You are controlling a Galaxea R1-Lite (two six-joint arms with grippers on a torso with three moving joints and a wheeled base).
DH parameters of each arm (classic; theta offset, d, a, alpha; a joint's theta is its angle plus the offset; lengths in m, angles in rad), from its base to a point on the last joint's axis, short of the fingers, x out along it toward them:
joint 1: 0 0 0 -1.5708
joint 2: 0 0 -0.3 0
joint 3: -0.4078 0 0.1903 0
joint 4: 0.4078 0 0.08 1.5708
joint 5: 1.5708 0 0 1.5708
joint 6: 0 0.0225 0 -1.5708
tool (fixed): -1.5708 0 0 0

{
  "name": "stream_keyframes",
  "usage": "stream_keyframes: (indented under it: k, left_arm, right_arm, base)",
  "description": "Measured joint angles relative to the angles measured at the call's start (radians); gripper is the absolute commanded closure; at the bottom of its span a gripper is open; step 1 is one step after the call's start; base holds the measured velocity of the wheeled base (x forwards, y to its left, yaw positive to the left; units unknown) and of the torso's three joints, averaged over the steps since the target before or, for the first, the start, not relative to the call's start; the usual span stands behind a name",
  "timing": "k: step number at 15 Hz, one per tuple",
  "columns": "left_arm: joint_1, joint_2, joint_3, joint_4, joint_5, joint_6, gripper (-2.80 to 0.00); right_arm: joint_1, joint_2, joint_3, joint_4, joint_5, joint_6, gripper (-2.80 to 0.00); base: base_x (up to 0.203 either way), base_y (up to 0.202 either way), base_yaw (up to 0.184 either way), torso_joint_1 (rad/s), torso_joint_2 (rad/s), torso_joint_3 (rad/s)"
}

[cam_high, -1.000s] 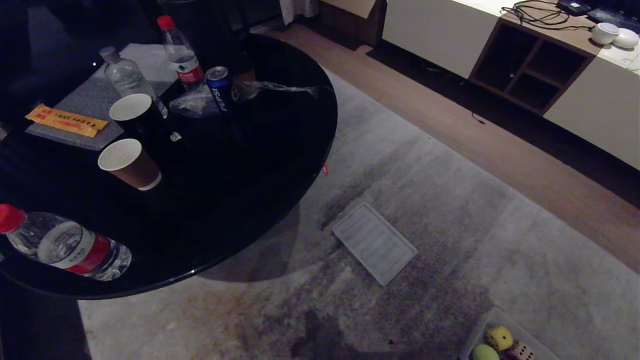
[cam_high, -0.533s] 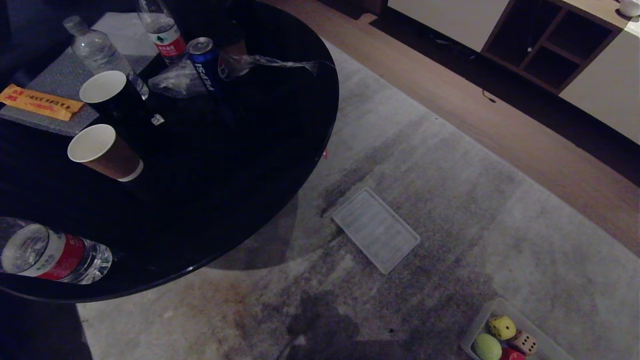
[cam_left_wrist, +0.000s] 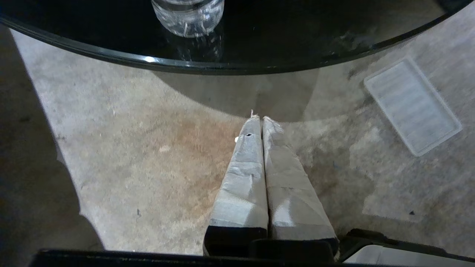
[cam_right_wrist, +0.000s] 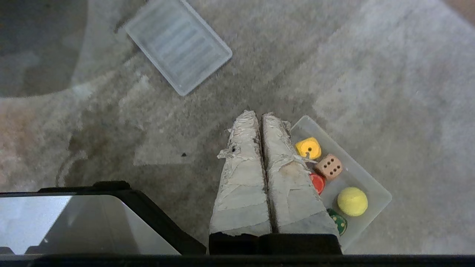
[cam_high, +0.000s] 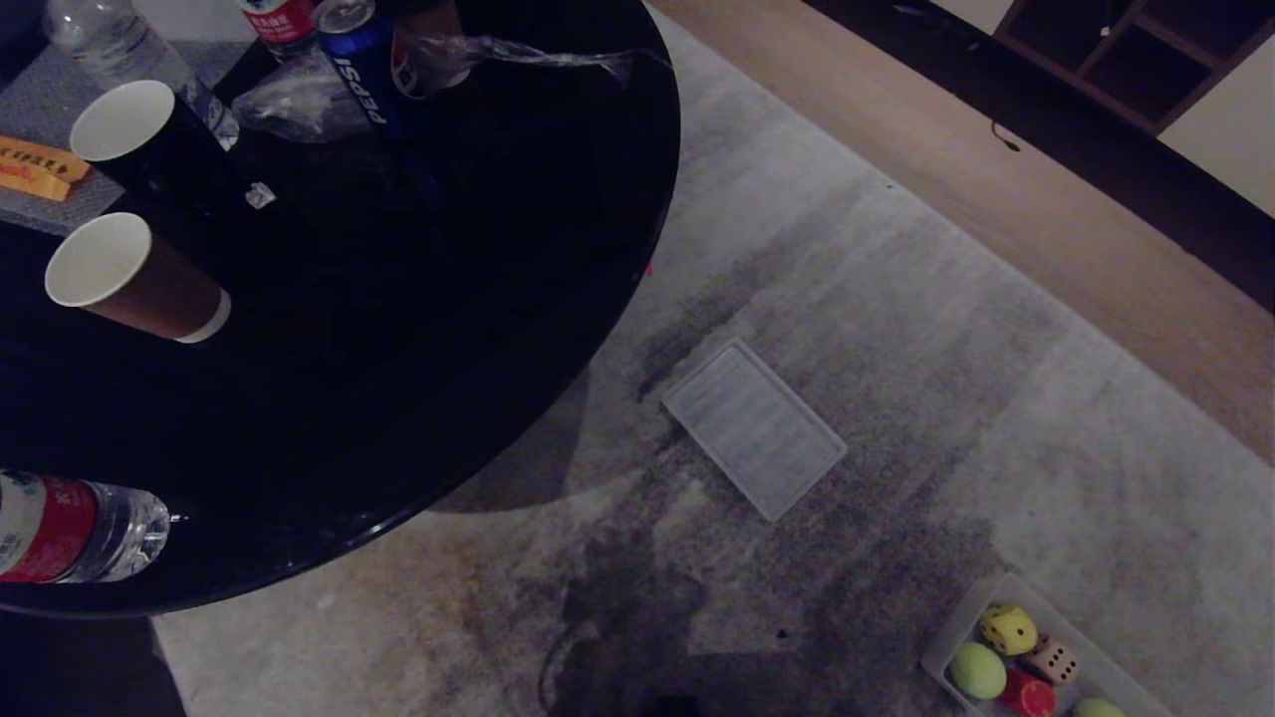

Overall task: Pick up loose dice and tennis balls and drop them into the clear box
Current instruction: Close the lid

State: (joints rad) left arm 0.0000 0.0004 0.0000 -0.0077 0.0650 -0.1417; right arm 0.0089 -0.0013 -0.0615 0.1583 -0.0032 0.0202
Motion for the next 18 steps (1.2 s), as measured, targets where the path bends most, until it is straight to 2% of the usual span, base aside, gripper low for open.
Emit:
stream_keyframes:
  k: [11, 16, 18]
  left_arm:
    - [0.000, 0.000, 0.000, 0.000, 0.000, 0.000, 0.00]
    - [0.000, 0.000, 0.000, 0.000, 0.000, 0.000, 0.00]
    - [0.000, 0.000, 0.000, 0.000, 0.000, 0.000, 0.00]
  right_arm:
    - [0.000, 0.000, 0.000, 0.000, 0.000, -0.001, 0.00]
    - [0.000, 0.000, 0.000, 0.000, 0.000, -0.001, 0.00]
    - [0.000, 0.001, 0.000, 0.000, 0.000, -0.001, 0.00]
  base:
    - [0.000, 0.000, 0.000, 0.004, 0.00, -0.192]
    - [0.000, 0.000, 0.000, 0.002, 0.00, -0.017]
    - [-0.159, 0.000, 0.001, -0.002, 0.01, -0.002]
